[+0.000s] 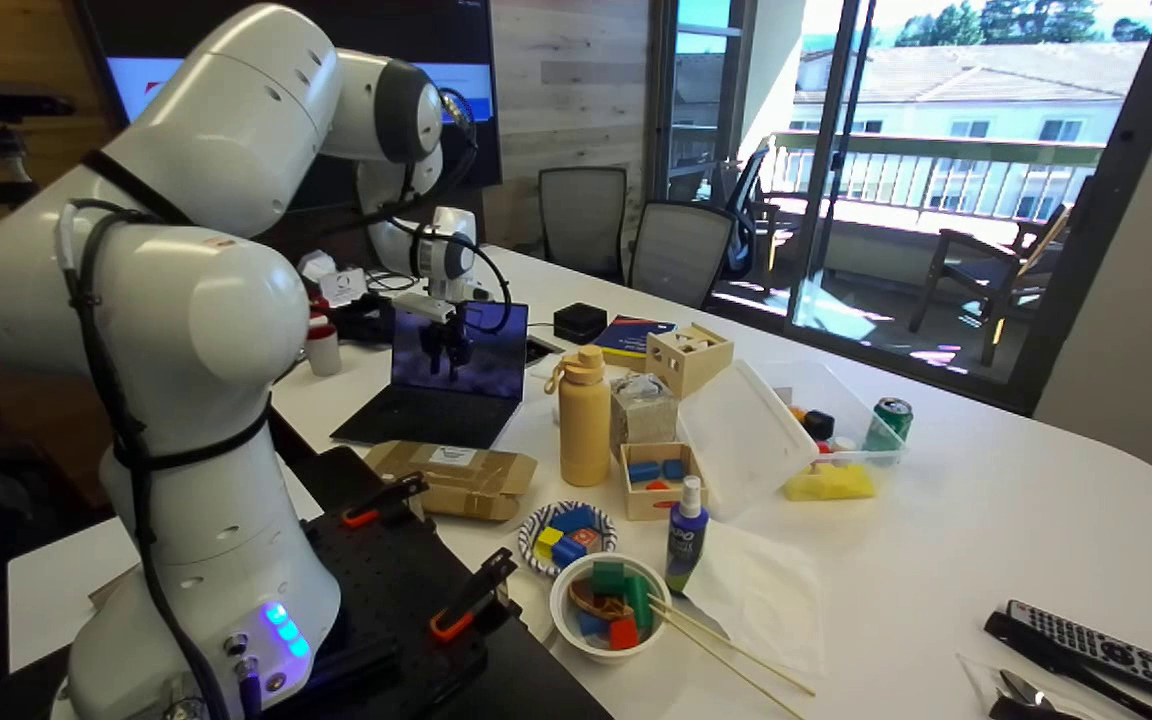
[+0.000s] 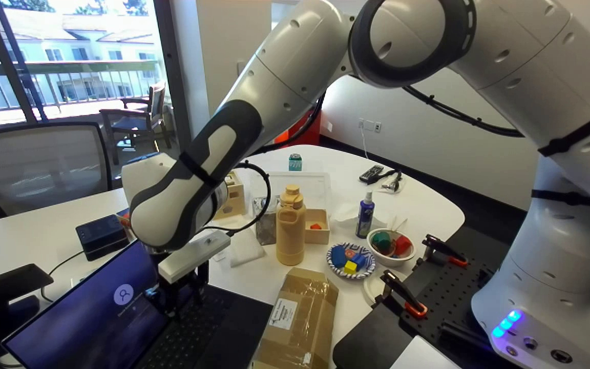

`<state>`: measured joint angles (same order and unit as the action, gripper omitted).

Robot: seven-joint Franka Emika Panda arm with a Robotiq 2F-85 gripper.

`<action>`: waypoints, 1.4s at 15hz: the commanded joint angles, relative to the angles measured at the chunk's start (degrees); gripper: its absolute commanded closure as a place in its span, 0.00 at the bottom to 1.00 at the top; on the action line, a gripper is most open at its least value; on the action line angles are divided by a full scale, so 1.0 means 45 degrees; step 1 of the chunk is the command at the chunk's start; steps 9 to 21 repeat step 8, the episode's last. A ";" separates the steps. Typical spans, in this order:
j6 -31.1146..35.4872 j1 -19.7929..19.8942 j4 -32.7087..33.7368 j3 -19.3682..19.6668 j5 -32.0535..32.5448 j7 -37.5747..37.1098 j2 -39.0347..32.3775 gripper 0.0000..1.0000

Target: Press a button on the keyboard of the laptop

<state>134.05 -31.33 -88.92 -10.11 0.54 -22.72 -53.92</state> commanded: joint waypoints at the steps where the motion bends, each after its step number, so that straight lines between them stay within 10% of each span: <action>1: 0.0079 0.0306 -0.1774 -0.0110 -0.0138 0.0325 0.1755 0.14; 3: -0.0008 0.0406 -0.2128 -0.0197 -0.0141 0.0457 0.2200 0.01; 21: 0.0030 0.0620 -0.2888 -0.0450 -0.0276 0.0688 0.2833 0.00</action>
